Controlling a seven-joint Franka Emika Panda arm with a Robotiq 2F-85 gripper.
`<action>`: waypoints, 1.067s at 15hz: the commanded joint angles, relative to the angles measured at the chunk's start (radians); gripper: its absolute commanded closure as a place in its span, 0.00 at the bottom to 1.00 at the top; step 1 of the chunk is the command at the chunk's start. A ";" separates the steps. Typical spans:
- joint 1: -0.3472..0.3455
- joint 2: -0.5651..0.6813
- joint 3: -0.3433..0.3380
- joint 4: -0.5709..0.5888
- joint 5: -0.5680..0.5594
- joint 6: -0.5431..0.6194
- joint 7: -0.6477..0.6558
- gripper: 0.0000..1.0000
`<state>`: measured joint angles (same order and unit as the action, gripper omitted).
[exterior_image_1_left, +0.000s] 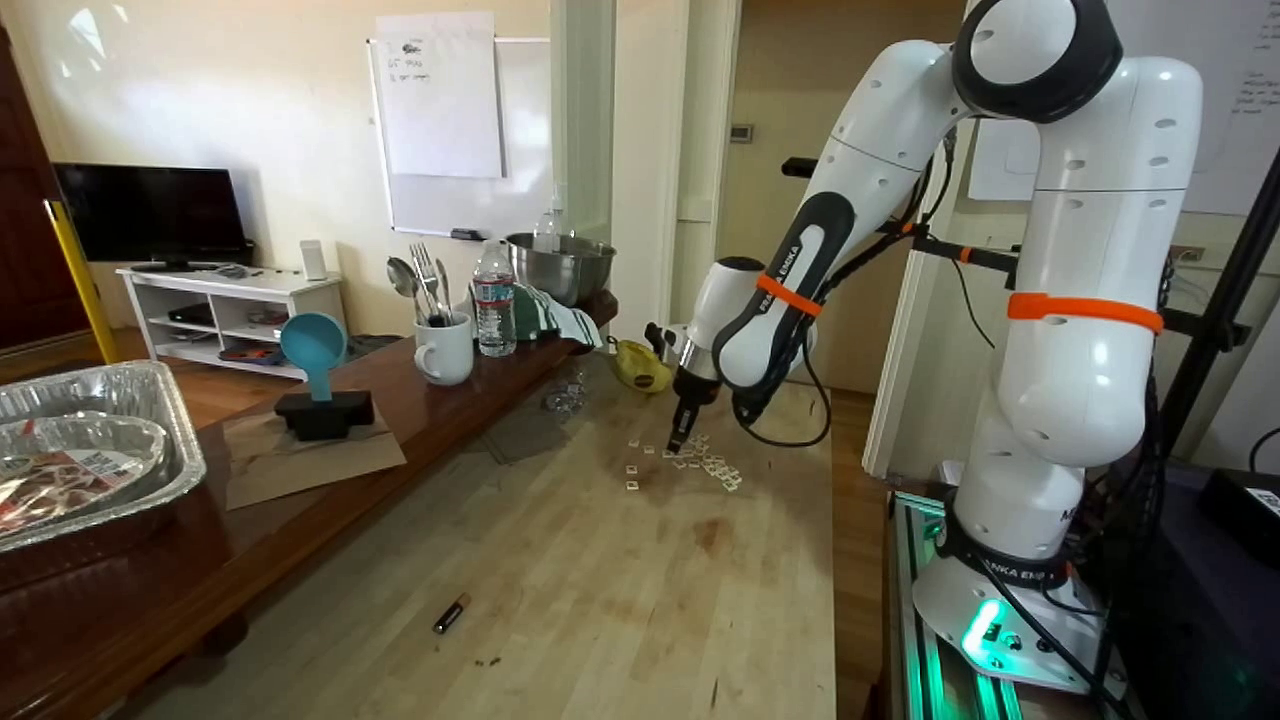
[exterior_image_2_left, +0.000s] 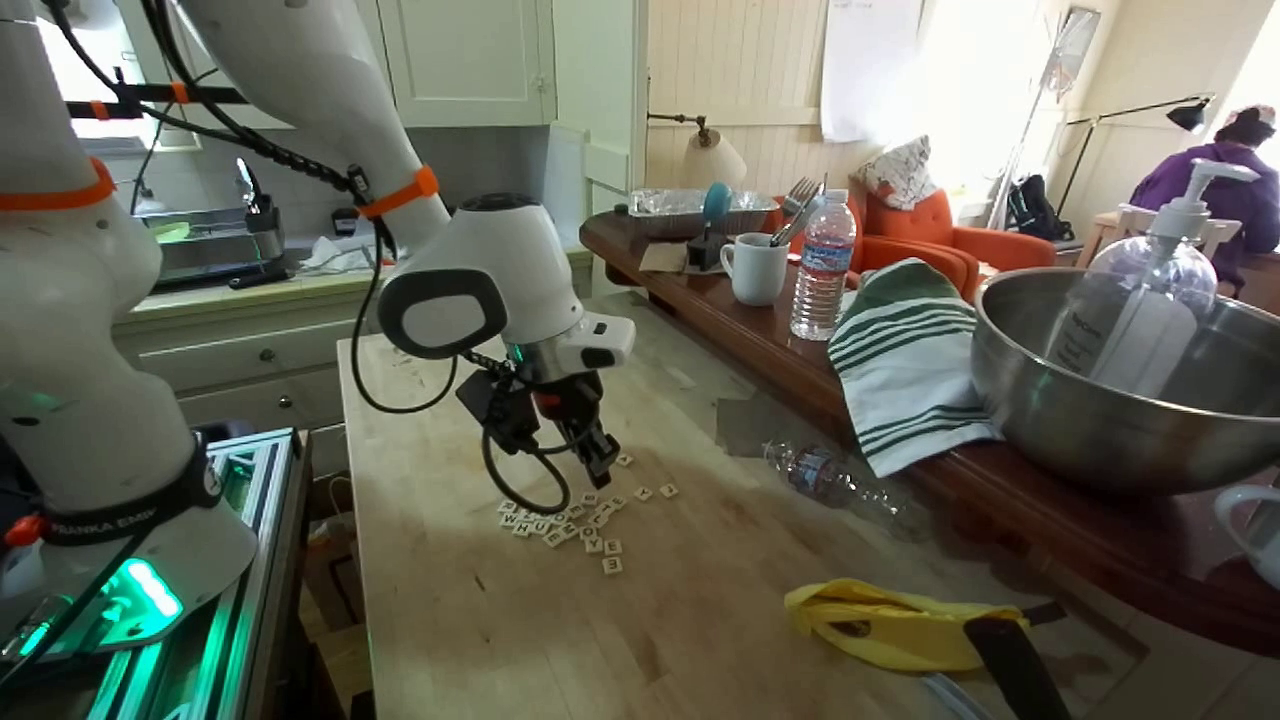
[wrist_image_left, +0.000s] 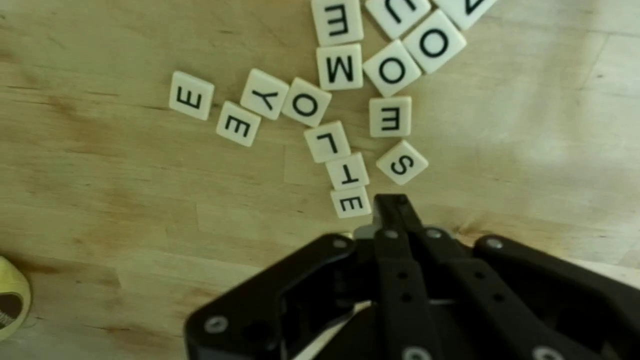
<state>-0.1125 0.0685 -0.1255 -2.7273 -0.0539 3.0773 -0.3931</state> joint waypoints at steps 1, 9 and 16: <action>0.008 0.010 -0.019 -0.015 -0.023 0.042 0.039 1.00; -0.017 0.008 0.075 -0.020 0.165 0.009 -0.030 1.00; -0.035 -0.007 0.108 -0.015 0.260 -0.039 -0.085 1.00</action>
<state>-0.1260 0.0740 -0.0376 -2.7426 0.1582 3.0806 -0.4339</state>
